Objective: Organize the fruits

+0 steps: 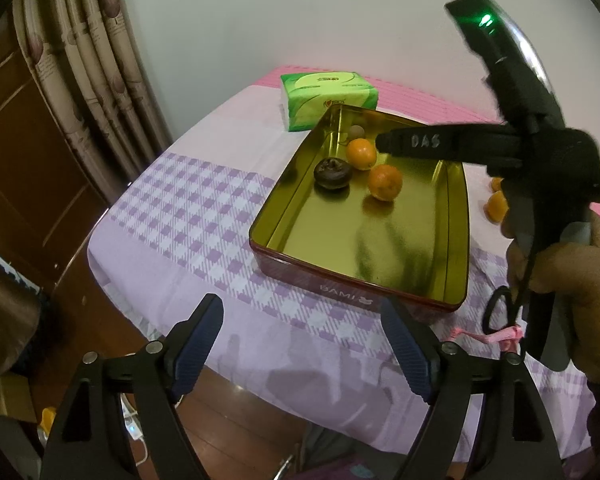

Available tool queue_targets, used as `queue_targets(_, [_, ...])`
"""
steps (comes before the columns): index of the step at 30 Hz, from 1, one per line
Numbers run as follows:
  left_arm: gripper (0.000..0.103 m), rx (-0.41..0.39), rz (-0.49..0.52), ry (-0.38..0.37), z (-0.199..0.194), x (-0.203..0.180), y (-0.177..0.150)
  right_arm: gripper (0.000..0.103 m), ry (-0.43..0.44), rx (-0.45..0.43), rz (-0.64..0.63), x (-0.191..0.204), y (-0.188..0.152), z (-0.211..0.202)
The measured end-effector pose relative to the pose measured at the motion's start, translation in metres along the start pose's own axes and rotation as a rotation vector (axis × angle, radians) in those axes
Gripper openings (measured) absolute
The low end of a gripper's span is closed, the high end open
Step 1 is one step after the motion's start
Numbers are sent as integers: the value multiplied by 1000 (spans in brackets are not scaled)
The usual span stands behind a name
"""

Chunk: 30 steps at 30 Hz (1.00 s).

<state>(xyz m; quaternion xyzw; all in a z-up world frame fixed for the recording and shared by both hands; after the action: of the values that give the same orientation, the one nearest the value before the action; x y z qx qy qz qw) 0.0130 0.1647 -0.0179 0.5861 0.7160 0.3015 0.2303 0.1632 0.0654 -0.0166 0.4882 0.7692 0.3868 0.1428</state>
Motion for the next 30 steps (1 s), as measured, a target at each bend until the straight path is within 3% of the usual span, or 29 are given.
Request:
queue_targets(5, [82, -1, 9, 4, 0, -1, -1, 51, 17, -67, 48, -3, 1, -26])
queue_targets(10, [82, -3, 23, 9, 0, -4, -2, 58, 17, -109, 107, -16, -9, -53])
queue_targets(15, [83, -8, 38, 15, -1, -7, -3, 67, -31, -130, 150, -38, -34, -83])
queue_targets(19, [84, -11, 54, 17, -2, -11, -4, 73, -116, -131, 164, -68, -58, -109])
queue_targets(23, [84, -17, 66, 21, -4, -15, -5, 78, -268, -108, 158, -112, -91, -133])
queue_targets(30, [84, -21, 92, 33, -5, -22, -7, 84, -519, -67, 257, -205, -144, -175])
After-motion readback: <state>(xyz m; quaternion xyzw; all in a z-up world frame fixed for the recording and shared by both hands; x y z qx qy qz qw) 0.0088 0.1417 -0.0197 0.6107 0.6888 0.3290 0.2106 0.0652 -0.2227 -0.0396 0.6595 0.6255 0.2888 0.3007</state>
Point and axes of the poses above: each gripper's, at about its wrist camera, not at the fingertips, and z roughly the way its jaws point, x to its left, y to its top, the point moved 1 cm from there along z, roughly the way its jaws point, and after that the axes turned 11 degrees about -x, right-handed, at the moved point
